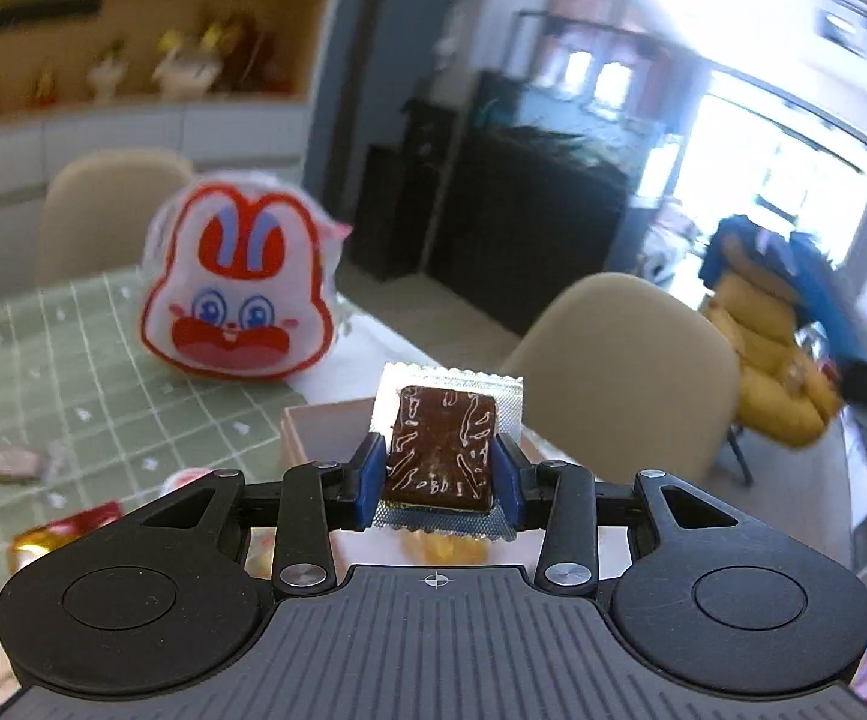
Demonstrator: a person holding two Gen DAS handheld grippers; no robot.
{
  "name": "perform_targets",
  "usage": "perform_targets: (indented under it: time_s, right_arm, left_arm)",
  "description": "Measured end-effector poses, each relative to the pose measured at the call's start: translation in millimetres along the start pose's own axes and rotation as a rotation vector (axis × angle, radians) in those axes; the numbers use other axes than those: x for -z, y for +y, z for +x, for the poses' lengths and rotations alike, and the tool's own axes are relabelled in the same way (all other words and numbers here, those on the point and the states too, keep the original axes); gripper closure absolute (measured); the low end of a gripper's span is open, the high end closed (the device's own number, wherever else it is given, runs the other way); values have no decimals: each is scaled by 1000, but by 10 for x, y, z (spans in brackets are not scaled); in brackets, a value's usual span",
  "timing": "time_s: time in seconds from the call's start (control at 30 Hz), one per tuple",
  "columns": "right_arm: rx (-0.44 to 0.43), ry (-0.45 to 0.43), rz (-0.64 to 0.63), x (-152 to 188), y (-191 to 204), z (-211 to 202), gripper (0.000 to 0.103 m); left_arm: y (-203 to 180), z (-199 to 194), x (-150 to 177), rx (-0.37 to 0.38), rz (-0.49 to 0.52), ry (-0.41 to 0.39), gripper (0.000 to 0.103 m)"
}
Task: Organize snacks
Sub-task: 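Lift the blue packet and chocolate square into the pink box and release both, then grasp the clear-wrapped brown biscuit beside the paper bag with the right tool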
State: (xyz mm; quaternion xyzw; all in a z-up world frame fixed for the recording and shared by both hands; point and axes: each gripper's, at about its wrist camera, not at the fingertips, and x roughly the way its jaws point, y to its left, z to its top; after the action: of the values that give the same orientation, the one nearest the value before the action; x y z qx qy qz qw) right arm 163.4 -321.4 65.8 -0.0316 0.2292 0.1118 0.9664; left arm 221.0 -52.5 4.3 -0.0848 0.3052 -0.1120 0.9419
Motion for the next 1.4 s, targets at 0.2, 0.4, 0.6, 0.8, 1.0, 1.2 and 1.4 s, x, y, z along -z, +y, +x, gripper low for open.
perform_targets:
  time_s: [0.2, 0.4, 0.6, 0.8, 1.0, 1.2, 1.4]
  right_arm:
    - [-75, 46, -32, -98, -163, 488, 22]
    - [-169, 150, -51, 52, -230, 1167, 22]
    - [-309, 288, -90, 302, 64, 1956, 22]
    - [-425, 409, -130, 583, 613, 2653, 18]
    - [-461, 550, -81, 794, 696, 2966, 18]
    - [-359, 381, -123, 557, 636, 2554, 16]
    - [-313, 430, -375, 317, 1335, 2505, 4]
  left_arm:
    - [91, 1000, -60, -64, -113, 137, 59]
    - [267, 1392, 324, -62, -223, 216, 60]
    - [473, 873, 399, -100, -433, 76, 60]
    - [561, 224, 666, -250, -533, 68, 60]
    - [757, -361, 1137, -337, -697, 71, 60]
    - [1082, -731, 1539, -367, -783, 72, 60]
    - [1368, -859, 1674, -370, -790, 71, 60]
